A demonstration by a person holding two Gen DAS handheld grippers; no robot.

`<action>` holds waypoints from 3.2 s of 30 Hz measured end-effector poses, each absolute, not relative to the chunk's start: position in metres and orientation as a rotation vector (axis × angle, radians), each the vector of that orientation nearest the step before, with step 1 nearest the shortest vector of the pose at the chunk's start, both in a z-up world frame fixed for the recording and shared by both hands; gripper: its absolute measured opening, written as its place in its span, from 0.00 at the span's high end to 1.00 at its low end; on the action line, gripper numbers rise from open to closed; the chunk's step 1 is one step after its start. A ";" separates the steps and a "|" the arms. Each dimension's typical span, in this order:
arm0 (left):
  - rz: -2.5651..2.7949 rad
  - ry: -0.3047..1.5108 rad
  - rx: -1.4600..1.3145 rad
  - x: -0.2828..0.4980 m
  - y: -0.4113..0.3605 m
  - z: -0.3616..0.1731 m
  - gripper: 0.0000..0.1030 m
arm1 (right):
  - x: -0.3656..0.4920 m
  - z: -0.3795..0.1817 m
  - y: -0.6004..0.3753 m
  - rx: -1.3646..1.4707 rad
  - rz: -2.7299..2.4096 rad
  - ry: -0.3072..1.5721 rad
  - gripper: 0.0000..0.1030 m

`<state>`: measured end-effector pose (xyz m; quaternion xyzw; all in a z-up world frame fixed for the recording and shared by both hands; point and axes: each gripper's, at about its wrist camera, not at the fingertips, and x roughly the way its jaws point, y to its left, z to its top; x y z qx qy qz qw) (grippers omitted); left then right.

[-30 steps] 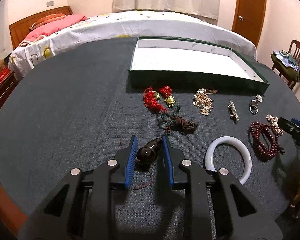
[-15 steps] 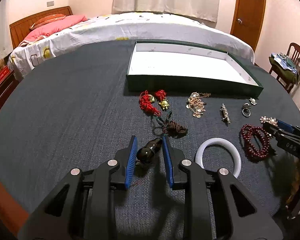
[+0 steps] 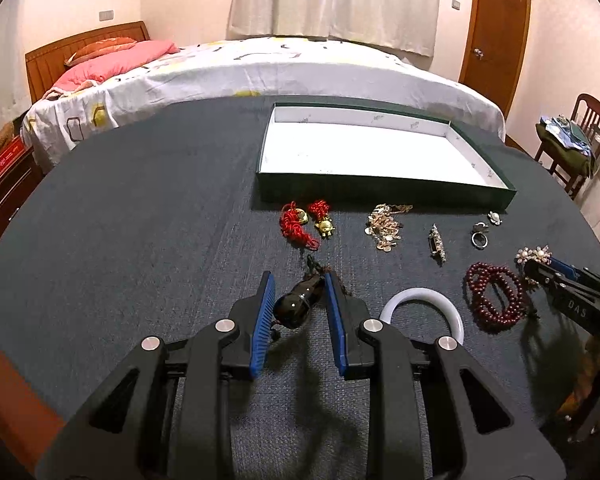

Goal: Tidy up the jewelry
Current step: 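Grasp the black gourd pendant with the left tool while the right tool grasps the gold pearl brooch, then carry the pendant and brooch into the white box while both tools open to release, then grasp the dark red bead strand with the right tool while the left tool grasps the white jade bangle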

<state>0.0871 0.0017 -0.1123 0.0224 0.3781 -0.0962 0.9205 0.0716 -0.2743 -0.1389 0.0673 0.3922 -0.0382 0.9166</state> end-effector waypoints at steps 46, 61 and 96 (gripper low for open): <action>-0.292 0.522 -0.009 0.218 -0.106 -0.019 0.75 | 0.179 -0.032 -0.283 0.168 -0.011 0.509 0.68; -0.244 0.851 0.062 0.281 -0.124 -0.128 0.75 | 0.229 -0.124 -0.287 0.178 -0.026 0.785 0.68; -0.190 0.712 0.002 0.175 -0.070 -0.095 0.34 | 0.113 -0.097 -0.246 0.105 -0.037 0.639 0.42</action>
